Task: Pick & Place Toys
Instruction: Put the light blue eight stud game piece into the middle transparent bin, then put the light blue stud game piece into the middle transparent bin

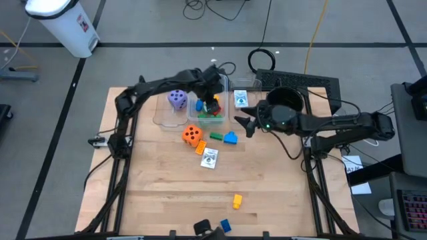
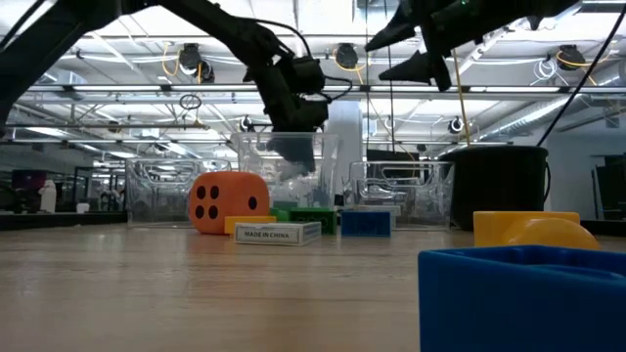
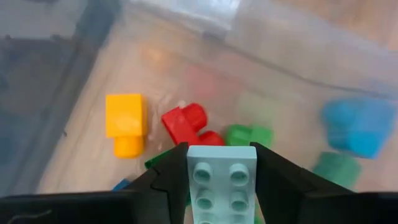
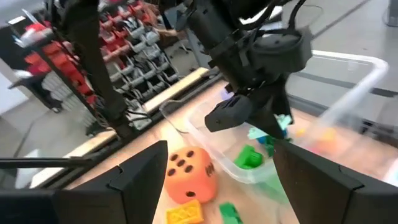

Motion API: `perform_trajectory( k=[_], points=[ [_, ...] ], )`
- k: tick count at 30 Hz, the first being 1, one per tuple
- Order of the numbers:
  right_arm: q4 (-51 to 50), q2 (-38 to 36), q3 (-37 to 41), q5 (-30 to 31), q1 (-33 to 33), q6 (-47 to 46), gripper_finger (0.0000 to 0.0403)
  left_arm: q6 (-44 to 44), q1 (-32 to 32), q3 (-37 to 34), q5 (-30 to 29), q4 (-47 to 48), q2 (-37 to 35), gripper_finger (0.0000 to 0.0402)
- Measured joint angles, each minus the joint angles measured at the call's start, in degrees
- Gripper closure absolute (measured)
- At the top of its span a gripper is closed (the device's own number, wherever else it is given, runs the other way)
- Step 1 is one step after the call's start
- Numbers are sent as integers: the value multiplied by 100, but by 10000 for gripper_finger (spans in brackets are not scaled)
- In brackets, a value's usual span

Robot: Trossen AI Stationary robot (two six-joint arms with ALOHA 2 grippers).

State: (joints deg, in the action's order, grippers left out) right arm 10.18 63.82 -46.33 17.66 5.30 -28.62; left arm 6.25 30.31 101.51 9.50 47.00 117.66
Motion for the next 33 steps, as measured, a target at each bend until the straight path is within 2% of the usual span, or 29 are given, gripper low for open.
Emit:
perform_trajectory(
  k=[4,8,14,18,29,33],
  points=[
    [-442,-196,0,-205,106,117,122,-49,19,81,-11,74,227,260],
    [-619,-329,0,-447,200,192,122,68,15,463,-52,494,540,244],
    [-585,-411,87,-444,229,226,122,78,6,1184,-94,1032,1008,239],
    [-574,-408,198,-449,227,49,122,119,10,1342,-95,996,1030,238],
    [-394,-405,437,-451,221,-240,122,67,80,1408,-110,1201,1015,149],
    [-243,-405,437,-451,221,-227,122,6,74,1498,-94,1220,821,135]
  ],
)
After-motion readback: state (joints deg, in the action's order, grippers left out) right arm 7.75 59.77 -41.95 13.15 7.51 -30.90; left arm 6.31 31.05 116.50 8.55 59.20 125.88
